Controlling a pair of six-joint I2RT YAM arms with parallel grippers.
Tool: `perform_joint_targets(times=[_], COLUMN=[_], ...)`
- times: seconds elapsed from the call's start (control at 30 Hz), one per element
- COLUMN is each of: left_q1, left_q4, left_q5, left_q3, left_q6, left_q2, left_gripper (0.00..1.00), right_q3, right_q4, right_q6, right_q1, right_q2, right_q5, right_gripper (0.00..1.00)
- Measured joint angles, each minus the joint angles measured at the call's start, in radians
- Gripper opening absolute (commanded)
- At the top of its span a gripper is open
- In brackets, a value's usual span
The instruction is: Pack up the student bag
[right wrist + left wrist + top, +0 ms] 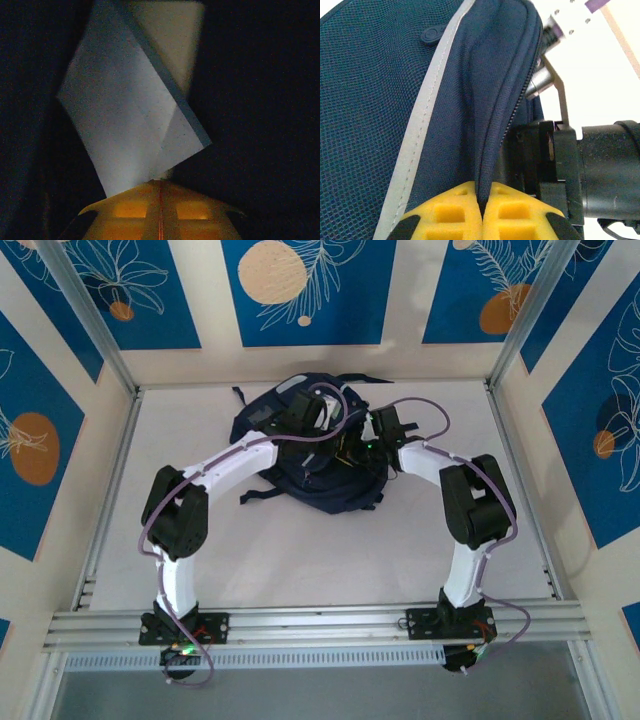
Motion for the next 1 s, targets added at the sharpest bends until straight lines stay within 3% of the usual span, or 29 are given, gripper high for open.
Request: perform_joint_targets(times=[0.17, 0.27, 0.43, 0.63, 1.0], left_q1=[0.007, 0.010, 0.030, 0.119, 0.196], left_q4=[0.008, 0.008, 0.018, 0.072, 0.169], left_q5=[-0.004, -0.008, -0.005, -0.016, -0.006], left_q3=[-0.012, -0.026, -0.087, -0.289, -0.606], left_q6=[-0.003, -0.003, -0.034, -0.084, -0.220], left_q2=[-0.028, -0.044, -0.125, -0.303, -0.385], left_gripper=[0.03, 0.35, 0.63, 0.67, 0.67], right_q3=[0.014, -0.009, -0.129, -0.182, -0.204], right_q4=[0.025, 0.016, -0.142, -0.354, -0.417], right_q6=[-0.003, -0.037, -0.143, -0.240, -0.245], right_q1=[0.008, 0.008, 0.010, 0.039, 0.093], right_q2=[0.000, -0.026, -0.199, -0.373, -0.423], right_q5=[-0.011, -0.009, 0.008, 0.039, 0.136], right_gripper=[0.10, 0.14, 0.30, 0.52, 0.54])
